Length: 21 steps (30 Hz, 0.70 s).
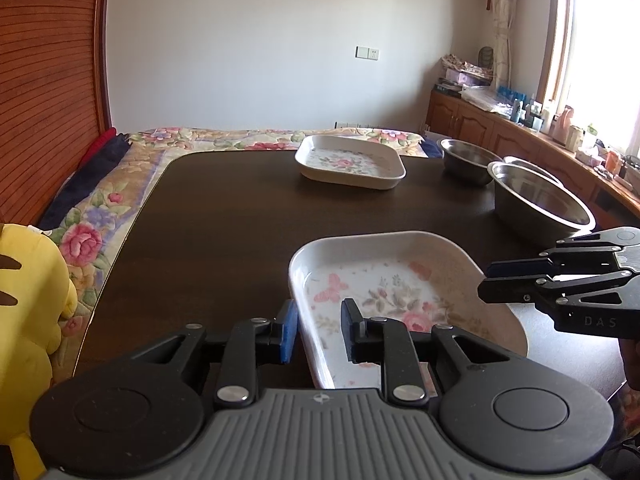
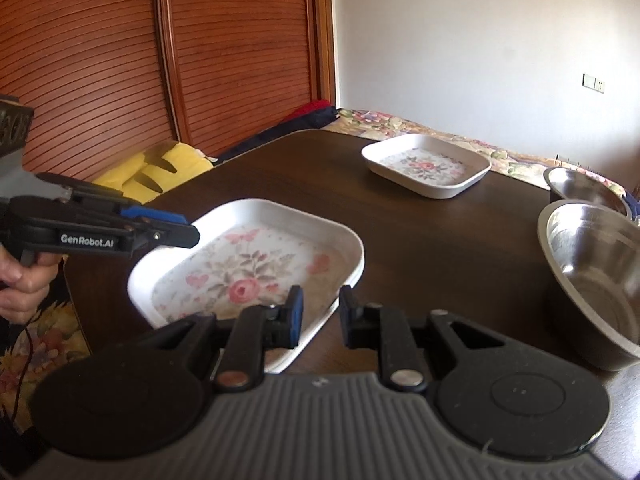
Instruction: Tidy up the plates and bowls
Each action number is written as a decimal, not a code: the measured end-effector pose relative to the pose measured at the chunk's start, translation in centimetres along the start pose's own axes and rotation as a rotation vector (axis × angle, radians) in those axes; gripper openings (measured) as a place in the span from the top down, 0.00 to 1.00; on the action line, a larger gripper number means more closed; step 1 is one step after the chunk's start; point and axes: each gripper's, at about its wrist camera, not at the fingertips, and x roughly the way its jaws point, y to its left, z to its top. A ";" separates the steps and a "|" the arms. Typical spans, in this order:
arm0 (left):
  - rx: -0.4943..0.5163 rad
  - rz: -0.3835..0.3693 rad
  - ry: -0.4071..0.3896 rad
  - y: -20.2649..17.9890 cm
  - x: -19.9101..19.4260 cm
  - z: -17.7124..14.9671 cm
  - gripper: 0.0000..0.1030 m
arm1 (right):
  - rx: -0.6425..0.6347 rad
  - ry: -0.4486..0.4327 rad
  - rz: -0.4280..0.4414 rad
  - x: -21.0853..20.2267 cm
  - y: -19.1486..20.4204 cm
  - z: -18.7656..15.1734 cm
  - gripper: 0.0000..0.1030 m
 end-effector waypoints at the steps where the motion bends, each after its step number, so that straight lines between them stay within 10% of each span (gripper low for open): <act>1: 0.002 0.001 -0.002 0.0 -0.1 0.0 0.77 | -0.002 -0.005 -0.004 -0.1 0.0 0.1 0.79; 21: 0.004 0.003 -0.020 0.3 0.0 0.6 0.53 | 0.023 -0.057 -0.040 -0.5 -1.3 1.6 0.79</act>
